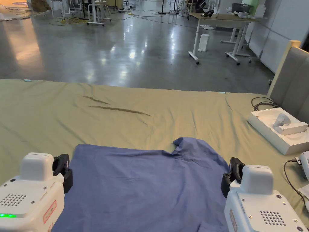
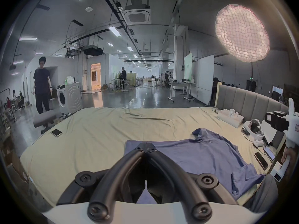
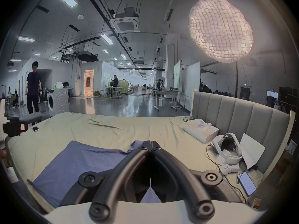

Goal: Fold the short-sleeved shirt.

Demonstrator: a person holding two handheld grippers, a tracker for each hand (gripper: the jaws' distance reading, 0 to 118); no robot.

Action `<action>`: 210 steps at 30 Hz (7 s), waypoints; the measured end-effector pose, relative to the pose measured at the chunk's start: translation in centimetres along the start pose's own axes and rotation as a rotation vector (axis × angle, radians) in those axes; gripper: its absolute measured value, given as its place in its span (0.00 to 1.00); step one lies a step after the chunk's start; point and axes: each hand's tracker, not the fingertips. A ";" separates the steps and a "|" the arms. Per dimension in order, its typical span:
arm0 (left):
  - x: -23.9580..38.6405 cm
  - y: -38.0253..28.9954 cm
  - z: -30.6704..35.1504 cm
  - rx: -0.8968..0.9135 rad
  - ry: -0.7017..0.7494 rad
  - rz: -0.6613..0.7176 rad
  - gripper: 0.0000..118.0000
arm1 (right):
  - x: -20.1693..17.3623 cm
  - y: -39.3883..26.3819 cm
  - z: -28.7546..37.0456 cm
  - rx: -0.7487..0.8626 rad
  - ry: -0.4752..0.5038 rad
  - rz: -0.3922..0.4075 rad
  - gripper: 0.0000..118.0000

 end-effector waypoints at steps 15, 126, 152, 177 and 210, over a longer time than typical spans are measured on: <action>-6.2 -4.1 0.7 -0.486 0.024 0.014 0.01 | -0.3 -1.2 -1.3 -0.065 0.026 0.005 0.00; -10.5 -7.8 -25.3 -0.744 0.088 0.118 0.06 | 5.7 -10.8 -26.5 -0.845 0.087 -0.001 0.05; -0.5 0.2 -5.5 -0.017 0.015 0.064 0.18 | -1.2 0.1 -6.6 -0.028 0.064 -0.008 0.08; -11.1 -6.8 -17.8 -0.784 0.094 0.178 0.48 | -1.5 -1.6 -6.6 -0.098 0.085 0.029 0.00; -8.0 -7.7 -14.4 -0.783 0.087 0.073 0.04 | 10.5 -8.0 -16.9 -0.745 0.081 -0.029 0.56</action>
